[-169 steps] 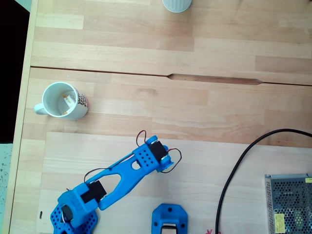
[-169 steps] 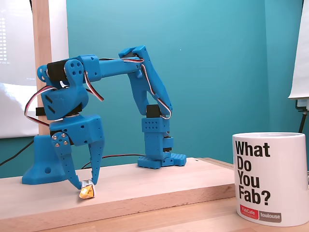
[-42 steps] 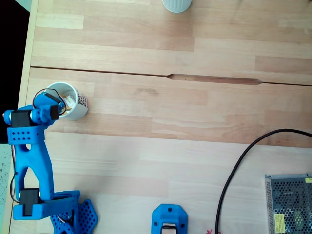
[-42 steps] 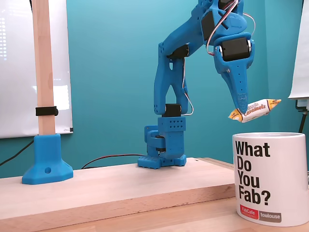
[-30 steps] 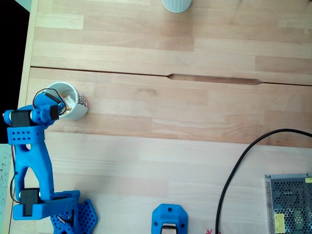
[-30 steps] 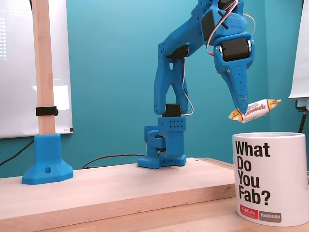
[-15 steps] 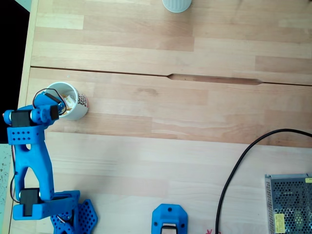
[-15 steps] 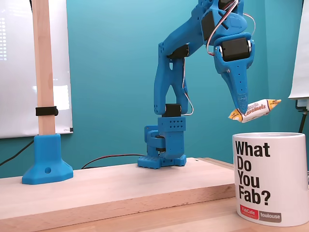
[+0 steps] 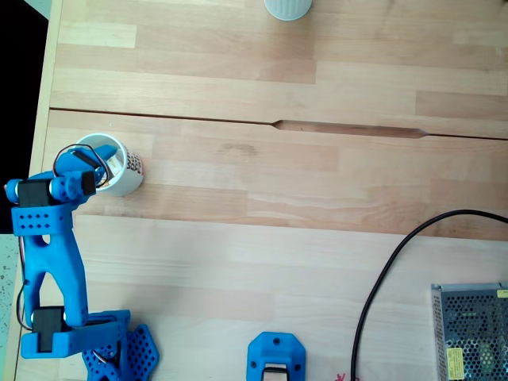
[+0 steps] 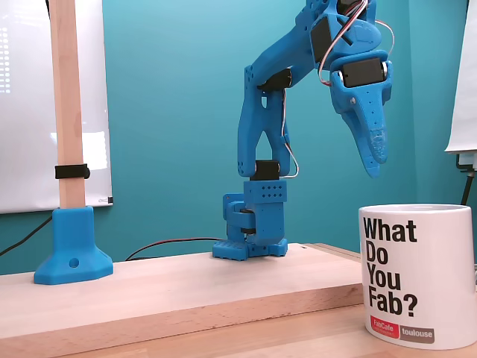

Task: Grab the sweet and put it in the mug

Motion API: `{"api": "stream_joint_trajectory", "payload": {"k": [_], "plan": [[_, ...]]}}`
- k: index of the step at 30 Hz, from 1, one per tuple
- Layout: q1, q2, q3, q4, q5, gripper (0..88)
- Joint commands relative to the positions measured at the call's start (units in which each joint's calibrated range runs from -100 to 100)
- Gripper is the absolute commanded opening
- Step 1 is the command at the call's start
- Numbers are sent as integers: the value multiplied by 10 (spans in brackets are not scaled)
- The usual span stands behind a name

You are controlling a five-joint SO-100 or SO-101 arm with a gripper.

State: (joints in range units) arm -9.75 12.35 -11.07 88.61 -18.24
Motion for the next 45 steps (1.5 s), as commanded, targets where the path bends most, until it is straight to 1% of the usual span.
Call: {"api": "stream_joint_trajectory", "payload": {"k": [1, 18, 30, 40, 45], "plan": [[2, -23, -33, -5, 2, 290], [-6, -76, -59, 3, 2, 290], [-7, -132, -135, -2, -1, 290], [-6, -187, -264, -3, 2, 290], [-6, -216, -295, -2, 2, 290]]}}
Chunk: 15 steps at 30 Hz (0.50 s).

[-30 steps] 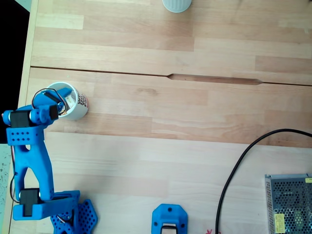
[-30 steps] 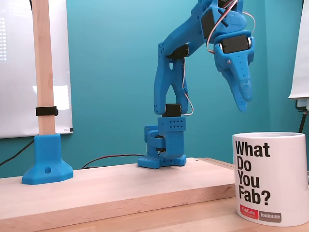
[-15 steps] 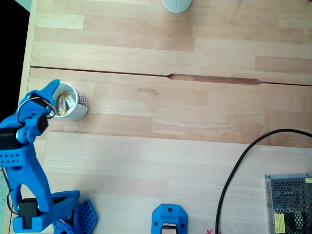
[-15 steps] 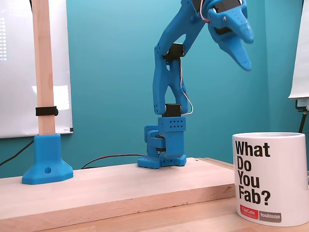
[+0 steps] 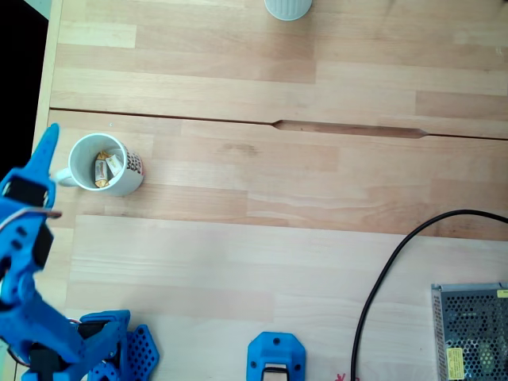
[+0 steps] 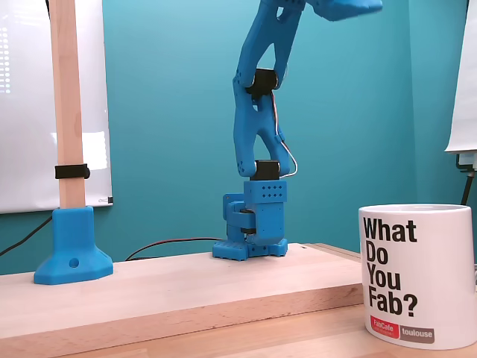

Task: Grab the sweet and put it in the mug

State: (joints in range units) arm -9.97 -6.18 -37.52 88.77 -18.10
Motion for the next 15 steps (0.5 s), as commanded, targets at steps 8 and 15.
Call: {"api": "stream_joint_trajectory", "payload": {"k": [8, 15], "plan": [[-4, -59, -43, -4, 0, 290], [-4, -95, -43, -5, 1, 290]]}}
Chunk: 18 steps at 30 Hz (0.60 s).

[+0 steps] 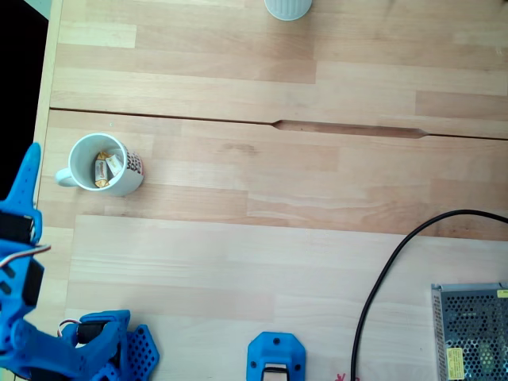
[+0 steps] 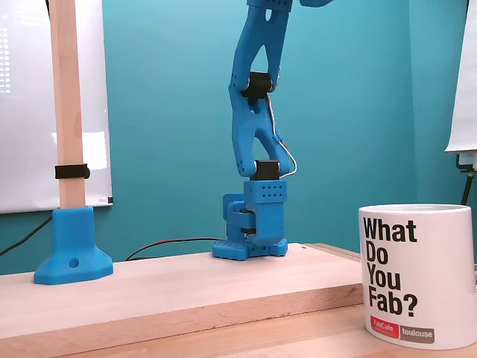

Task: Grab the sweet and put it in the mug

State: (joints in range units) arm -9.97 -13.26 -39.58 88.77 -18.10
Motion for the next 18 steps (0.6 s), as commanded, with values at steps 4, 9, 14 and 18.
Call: {"api": "stream_joint_trajectory", "payload": {"k": [4, 9, 14, 18], "plan": [[-4, -45, -23, -5, 1, 290], [-4, -70, -23, -4, 1, 290], [-4, -92, -21, 4, 1, 290], [-1, -106, -18, 5, 1, 290]]}}
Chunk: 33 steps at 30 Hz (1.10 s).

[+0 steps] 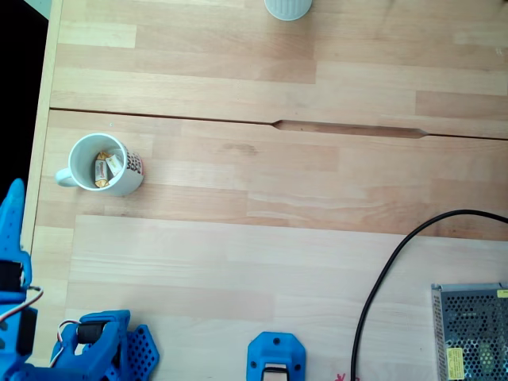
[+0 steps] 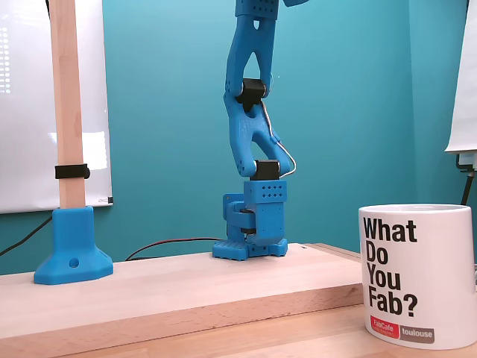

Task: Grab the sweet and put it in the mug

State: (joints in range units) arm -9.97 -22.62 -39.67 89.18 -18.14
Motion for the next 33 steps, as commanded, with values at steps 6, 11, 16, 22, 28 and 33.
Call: {"api": "stream_joint_trajectory", "payload": {"k": [6, 11, 16, 22, 28, 33], "plan": [[2, -20, -10, 3, 1, 290], [2, -19, -9, 3, 1, 290], [2, -20, 32, 3, 1, 290], [3, -22, 115, 3, 1, 290], [3, -22, 189, 3, 1, 290], [3, -22, 248, 3, 1, 290]]}}
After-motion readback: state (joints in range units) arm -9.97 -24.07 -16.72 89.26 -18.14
